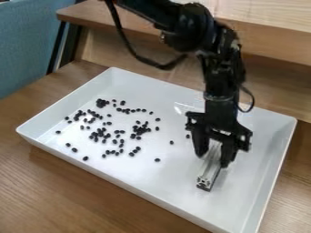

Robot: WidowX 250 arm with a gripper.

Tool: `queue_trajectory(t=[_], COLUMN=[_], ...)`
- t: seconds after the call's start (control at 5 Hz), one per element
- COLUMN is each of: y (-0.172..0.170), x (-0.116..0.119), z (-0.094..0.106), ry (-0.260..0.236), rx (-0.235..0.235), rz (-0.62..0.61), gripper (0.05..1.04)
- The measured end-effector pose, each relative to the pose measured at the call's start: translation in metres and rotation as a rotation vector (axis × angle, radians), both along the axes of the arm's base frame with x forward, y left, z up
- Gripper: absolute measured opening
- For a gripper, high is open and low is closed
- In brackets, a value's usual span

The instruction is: Sweep into pile

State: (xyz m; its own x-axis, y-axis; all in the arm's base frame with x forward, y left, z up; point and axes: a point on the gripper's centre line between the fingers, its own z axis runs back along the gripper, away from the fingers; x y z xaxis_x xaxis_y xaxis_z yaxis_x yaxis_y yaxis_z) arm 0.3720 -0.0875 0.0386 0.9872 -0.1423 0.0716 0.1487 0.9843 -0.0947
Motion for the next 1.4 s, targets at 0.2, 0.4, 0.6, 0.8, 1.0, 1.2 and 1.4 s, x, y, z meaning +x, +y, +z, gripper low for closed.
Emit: queue_trajectory(t=[0.2, 0.4, 0.6, 0.8, 1.0, 1.2, 1.4], y=[-0.003, -0.001, 0.003, 0.021, 0.046, 0.073, 0.095], x=[-0.003, -0.007, -0.014, -0.021, -0.024, -0.028, -0.028], z=[-0.004, -0.006, -0.007, -0.006, -0.006, -0.007, -0.007], ry=[-0.005, 0.001, 0.020, 0.037, 0.053, 0.074, 0.077], rx=[0.000, 0.000, 0.023, 0.064, 0.098, 0.114, 0.119], rz=[0.006, 0.004, -0.035, -0.071, -0.059, -0.034, -0.064], gripper=[0.419, 0.403, 0.403, 0.403, 0.398, 0.398, 0.398])
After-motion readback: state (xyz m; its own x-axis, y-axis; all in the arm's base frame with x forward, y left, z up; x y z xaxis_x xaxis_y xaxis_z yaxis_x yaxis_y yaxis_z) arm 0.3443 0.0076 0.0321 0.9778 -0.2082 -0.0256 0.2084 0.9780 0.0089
